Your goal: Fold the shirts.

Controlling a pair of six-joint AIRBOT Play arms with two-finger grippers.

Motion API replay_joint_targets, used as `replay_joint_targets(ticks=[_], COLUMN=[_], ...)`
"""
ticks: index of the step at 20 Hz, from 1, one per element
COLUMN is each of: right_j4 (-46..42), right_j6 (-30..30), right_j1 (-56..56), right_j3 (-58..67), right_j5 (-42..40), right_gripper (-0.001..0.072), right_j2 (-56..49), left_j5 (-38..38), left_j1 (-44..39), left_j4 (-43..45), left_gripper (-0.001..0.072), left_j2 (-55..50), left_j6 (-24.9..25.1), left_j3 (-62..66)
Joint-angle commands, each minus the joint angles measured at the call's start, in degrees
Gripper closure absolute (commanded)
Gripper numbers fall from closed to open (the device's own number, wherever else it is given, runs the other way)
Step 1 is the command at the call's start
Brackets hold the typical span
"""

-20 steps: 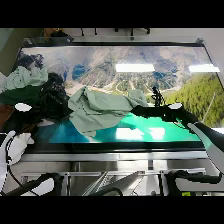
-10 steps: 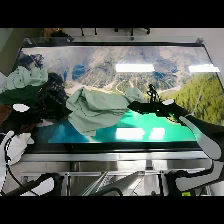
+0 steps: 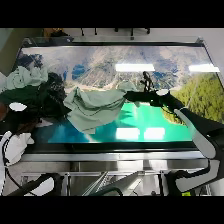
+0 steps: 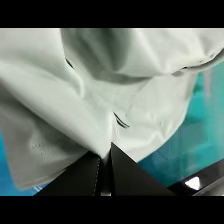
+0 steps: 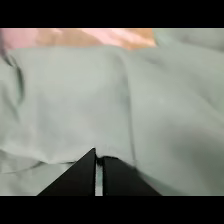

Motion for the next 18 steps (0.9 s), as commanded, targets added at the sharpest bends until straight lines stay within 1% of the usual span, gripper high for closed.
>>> replay_joint_targets(ticks=[1, 3, 5, 7, 9, 11, 13, 15, 17, 18], right_j4=[0.3, 0.2, -3.3, -6.9, -10.1, -13.5, -17.8, -21.9, -22.8, -22.8], right_j6=[-2.5, -2.6, -2.7, -2.7, -2.7, -1.8, 0.9, 4.6, 6.8, 8.1], right_j1=[-2.4, -5.9, -8.2, -9.7, -10.1, -10.1, -10.1, -10.1, -10.1, -10.1], right_j3=[6.6, 11.7, 15.1, 16.7, 17.2, 17.2, 17.1, 16.9, 15.9, 14.5], right_j5=[3.5, 6.1, 6.3, 6.0, 4.9, 4.5, 4.9, 8.0, 13.2, 14.8], right_gripper=[0.0693, 0.0693, 0.0693, 0.0693, 0.0693, 0.0693, 0.0692, 0.0693, 0.0692, 0.0692], right_j2=[10.7, 19.5, 28.2, 36.3, 42.8, 46.6, 46.5, 42.2, 34.7, 30.5], left_j5=[-5.9, -6.1, -6.4, -6.5, -7.4, -10.2, -14.4, -17.6, -18.2, -17.4], left_j1=[1.2, 2.2, 3.2, 4.0, 5.5, 8.0, 10.2, 9.6, 5.4, 2.4], left_j4=[-0.2, -0.1, 0.2, 0.4, 0.4, 0.4, 0.1, -0.6, -0.6, 0.4], left_gripper=[0.0694, 0.0694, 0.0694, 0.0694, 0.0694, 0.0693, 0.0693, 0.0693, 0.0692, 0.0692], left_j2=[8.3, 15.2, 20.7, 24.5, 26.9, 28.0, 27.1, 24.3, 19.5, 16.1], left_j6=[-2.8, -4.4, -4.8, -5.6, -6.4, -7.2, -8.8, -9.1, -8.5, -6.4], left_j3=[8.9, 19.4, 31.2, 40.4, 46.3, 49.3, 48.8, 44.6, 37.5, 33.5])
